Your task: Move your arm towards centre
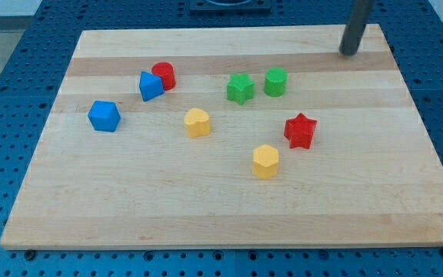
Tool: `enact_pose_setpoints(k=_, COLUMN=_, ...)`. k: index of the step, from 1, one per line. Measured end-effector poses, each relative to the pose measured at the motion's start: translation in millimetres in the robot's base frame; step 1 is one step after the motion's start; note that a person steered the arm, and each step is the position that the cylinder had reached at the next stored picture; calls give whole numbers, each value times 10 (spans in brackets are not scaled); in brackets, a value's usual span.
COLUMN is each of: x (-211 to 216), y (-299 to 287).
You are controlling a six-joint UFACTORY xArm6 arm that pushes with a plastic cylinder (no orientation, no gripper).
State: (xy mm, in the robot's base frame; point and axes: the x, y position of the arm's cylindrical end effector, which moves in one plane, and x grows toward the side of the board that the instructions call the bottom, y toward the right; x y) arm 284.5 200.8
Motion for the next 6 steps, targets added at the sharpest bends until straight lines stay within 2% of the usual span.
enact_pose_setpoints(k=3, x=1023, y=-894)
enact_pose_setpoints(k=5, x=1379, y=-1554)
enact_pose_setpoints(k=6, x=1407, y=-1509)
